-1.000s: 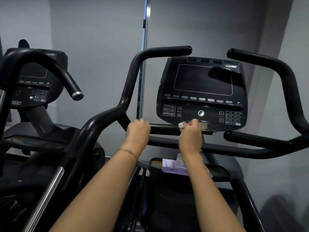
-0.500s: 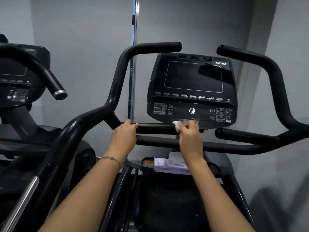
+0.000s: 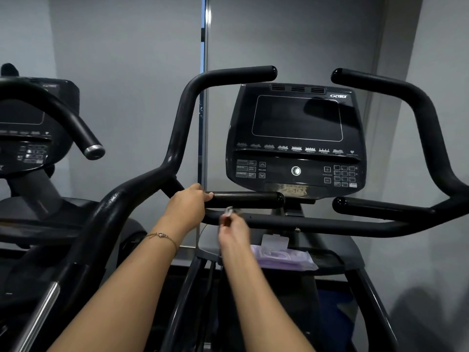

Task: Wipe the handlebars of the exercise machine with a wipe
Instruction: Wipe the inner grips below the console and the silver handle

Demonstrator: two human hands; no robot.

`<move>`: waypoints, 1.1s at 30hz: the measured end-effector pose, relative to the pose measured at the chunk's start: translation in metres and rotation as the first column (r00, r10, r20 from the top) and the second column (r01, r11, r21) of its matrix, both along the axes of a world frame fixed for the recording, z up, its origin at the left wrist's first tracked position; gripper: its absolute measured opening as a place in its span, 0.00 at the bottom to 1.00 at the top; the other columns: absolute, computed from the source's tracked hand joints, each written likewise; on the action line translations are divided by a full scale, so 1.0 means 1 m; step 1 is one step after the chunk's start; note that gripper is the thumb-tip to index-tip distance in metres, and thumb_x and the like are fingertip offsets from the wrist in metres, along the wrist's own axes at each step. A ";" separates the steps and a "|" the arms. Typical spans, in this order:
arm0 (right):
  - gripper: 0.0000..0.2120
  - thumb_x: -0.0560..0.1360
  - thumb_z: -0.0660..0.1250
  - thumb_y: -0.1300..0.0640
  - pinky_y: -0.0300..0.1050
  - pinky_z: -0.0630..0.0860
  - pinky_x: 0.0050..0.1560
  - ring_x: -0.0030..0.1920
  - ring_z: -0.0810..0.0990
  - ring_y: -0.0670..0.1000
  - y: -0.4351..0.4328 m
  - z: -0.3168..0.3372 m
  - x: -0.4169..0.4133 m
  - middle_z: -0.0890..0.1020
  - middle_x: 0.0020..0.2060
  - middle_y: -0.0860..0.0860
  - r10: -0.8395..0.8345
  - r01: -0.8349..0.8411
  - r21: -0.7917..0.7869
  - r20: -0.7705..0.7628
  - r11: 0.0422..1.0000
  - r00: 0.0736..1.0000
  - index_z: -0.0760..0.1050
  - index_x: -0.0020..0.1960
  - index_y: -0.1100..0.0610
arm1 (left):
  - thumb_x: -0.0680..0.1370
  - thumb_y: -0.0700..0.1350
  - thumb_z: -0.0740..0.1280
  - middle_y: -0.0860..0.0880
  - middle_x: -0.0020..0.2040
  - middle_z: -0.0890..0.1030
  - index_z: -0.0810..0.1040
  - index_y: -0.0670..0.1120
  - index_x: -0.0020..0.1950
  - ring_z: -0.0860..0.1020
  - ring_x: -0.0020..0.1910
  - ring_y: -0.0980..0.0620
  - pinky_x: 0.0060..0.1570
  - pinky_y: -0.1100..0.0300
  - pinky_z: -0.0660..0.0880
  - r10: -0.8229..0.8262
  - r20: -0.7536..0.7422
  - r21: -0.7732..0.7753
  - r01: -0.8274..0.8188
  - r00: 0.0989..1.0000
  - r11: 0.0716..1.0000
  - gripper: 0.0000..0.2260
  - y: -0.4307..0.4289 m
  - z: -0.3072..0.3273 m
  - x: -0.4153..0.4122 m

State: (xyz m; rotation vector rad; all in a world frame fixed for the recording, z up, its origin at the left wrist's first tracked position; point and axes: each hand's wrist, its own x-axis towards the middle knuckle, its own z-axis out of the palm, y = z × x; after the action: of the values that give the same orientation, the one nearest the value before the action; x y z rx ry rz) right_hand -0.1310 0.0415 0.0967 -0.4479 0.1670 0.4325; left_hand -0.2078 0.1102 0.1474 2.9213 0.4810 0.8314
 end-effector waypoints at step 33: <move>0.08 0.73 0.66 0.69 0.36 0.77 0.37 0.40 0.81 0.48 -0.216 -0.044 -0.044 0.82 0.41 0.56 0.287 0.417 -0.640 0.709 0.645 0.644 0.79 0.46 0.58 | 0.77 0.41 0.67 0.48 0.43 0.80 0.77 0.45 0.55 0.79 0.40 0.55 0.34 0.68 0.77 -0.250 0.458 -0.873 0.484 0.853 0.051 0.07 -0.161 -0.095 -0.009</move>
State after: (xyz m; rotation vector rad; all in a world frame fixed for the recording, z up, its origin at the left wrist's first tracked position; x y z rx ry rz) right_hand -0.1748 -0.1748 0.0525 -1.4637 -0.5197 0.0124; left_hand -0.2167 -0.0507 0.0528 1.4991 0.0887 0.3832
